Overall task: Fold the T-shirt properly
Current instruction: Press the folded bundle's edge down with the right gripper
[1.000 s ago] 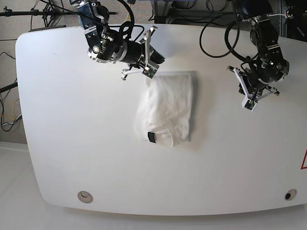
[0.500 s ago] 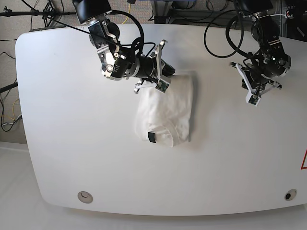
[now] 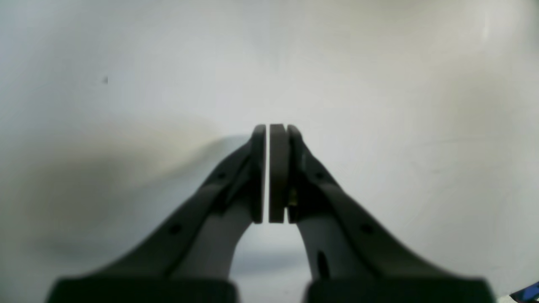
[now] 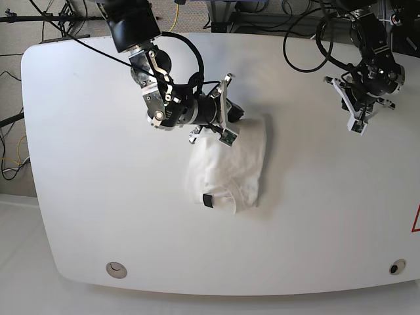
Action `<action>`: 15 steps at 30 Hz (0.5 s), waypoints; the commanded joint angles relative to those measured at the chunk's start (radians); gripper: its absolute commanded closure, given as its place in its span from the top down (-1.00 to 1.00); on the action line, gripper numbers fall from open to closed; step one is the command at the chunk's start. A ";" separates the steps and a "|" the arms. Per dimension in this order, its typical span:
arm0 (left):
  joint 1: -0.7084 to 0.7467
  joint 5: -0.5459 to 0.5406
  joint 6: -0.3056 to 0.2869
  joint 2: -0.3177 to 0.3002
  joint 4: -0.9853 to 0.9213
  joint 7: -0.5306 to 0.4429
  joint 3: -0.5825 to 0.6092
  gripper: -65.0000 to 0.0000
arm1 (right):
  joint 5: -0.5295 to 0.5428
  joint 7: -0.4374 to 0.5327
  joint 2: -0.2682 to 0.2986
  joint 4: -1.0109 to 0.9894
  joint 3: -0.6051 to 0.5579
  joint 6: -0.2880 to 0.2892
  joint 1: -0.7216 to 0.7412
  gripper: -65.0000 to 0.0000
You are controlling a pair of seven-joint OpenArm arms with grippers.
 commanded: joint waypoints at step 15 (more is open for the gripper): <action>-0.014 -0.010 -0.001 -0.010 0.021 -0.015 -0.003 -1.00 | 0.013 0.098 -0.072 -0.222 0.001 0.002 0.191 -1.00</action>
